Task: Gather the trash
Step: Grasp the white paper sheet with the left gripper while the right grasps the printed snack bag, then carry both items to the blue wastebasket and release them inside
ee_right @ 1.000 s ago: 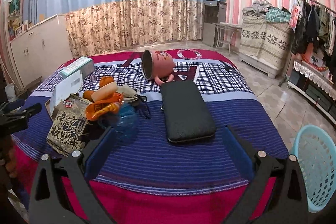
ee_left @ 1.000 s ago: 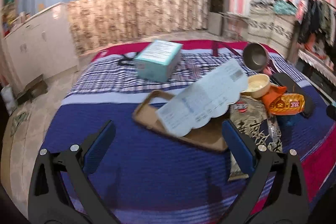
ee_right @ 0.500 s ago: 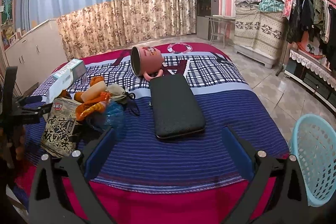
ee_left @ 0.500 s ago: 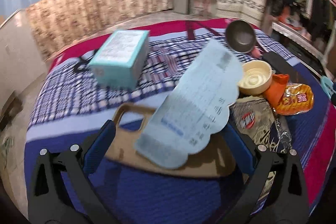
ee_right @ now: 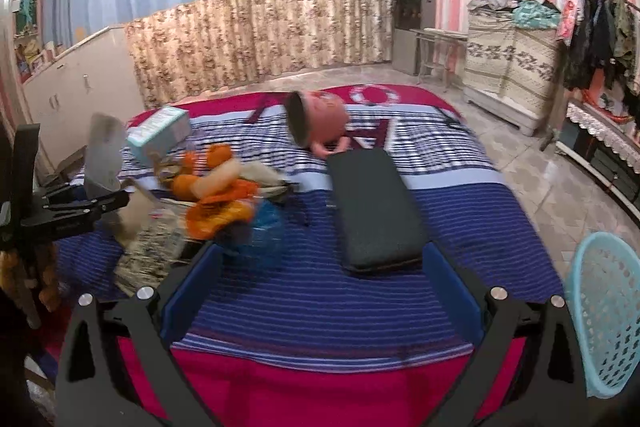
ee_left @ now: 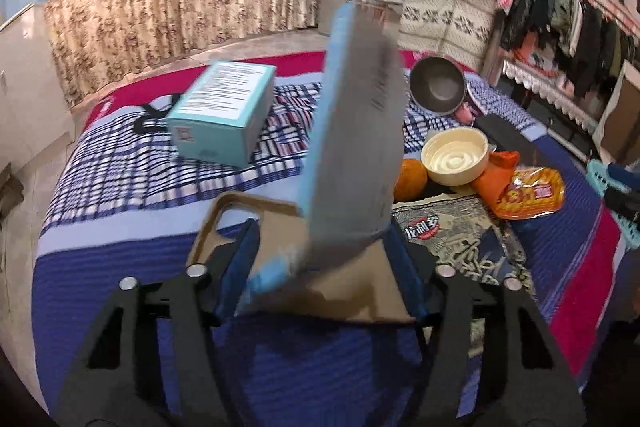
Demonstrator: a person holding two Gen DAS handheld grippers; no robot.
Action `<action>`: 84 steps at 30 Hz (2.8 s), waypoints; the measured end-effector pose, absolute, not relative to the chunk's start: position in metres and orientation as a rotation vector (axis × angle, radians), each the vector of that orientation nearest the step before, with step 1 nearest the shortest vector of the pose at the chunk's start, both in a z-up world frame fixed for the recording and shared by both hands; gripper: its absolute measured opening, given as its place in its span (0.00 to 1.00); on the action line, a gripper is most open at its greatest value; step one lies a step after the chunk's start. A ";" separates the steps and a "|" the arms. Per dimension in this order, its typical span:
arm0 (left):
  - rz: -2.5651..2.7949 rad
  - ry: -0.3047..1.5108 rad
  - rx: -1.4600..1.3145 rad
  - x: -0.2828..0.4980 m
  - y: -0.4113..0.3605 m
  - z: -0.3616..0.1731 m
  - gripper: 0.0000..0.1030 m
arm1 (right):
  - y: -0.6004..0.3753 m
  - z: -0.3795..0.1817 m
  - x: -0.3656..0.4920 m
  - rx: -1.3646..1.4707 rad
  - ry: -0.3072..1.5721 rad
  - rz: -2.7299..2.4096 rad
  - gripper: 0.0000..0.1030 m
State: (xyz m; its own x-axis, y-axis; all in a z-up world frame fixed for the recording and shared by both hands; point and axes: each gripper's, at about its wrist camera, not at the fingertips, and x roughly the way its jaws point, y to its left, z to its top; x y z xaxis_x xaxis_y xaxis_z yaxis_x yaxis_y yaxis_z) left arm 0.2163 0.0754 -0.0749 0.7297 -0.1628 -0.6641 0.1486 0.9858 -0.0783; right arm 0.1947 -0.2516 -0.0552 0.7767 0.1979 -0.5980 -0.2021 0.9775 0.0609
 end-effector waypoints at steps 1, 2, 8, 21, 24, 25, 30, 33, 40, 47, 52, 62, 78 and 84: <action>-0.165 0.740 -0.031 0.210 0.080 -0.073 0.34 | -0.244 -0.055 0.194 -0.005 0.651 0.228 0.95; -0.159 0.755 -0.040 0.207 0.083 -0.074 0.27 | -0.238 -0.055 0.193 -0.001 0.657 0.234 0.95; -0.123 0.754 -0.060 0.176 0.103 -0.074 0.24 | -0.190 -0.073 0.185 0.037 0.728 0.300 0.95; -0.084 0.718 -0.100 0.125 0.135 -0.063 0.15 | -0.146 -0.109 0.187 0.018 0.804 0.411 0.14; -0.075 0.715 -0.103 0.122 0.137 -0.061 0.14 | -0.151 -0.092 0.178 0.010 0.753 0.434 0.09; -0.070 0.714 -0.107 0.122 0.138 -0.058 0.12 | -0.152 -0.086 0.174 0.006 0.733 0.441 0.08; -0.086 0.692 -0.098 0.122 0.128 -0.040 0.03 | -0.168 -0.050 0.159 0.006 0.639 0.453 0.07; -0.102 0.672 -0.077 0.122 0.116 -0.030 0.03 | -0.184 -0.034 0.152 0.012 0.591 0.430 0.07; -0.149 0.658 -0.027 0.131 0.074 -0.015 0.03 | -0.254 -0.014 0.146 0.061 0.546 0.319 0.07; -0.210 0.640 -0.002 0.150 0.014 0.002 0.03 | -0.339 -0.012 0.143 0.123 0.527 0.185 0.07; -0.270 0.622 0.020 0.167 -0.038 0.012 0.03 | -0.404 -0.019 0.135 0.169 0.517 0.066 0.07; -0.413 0.597 0.089 0.184 -0.158 0.019 0.03 | -0.519 -0.044 0.114 0.248 0.528 -0.216 0.07; -0.662 0.638 0.184 0.183 -0.331 -0.001 0.03 | -0.595 -0.063 0.087 0.351 0.529 -0.415 0.07; -0.719 0.677 0.187 0.188 -0.370 -0.011 0.03 | -0.595 -0.063 0.084 0.346 0.529 -0.429 0.07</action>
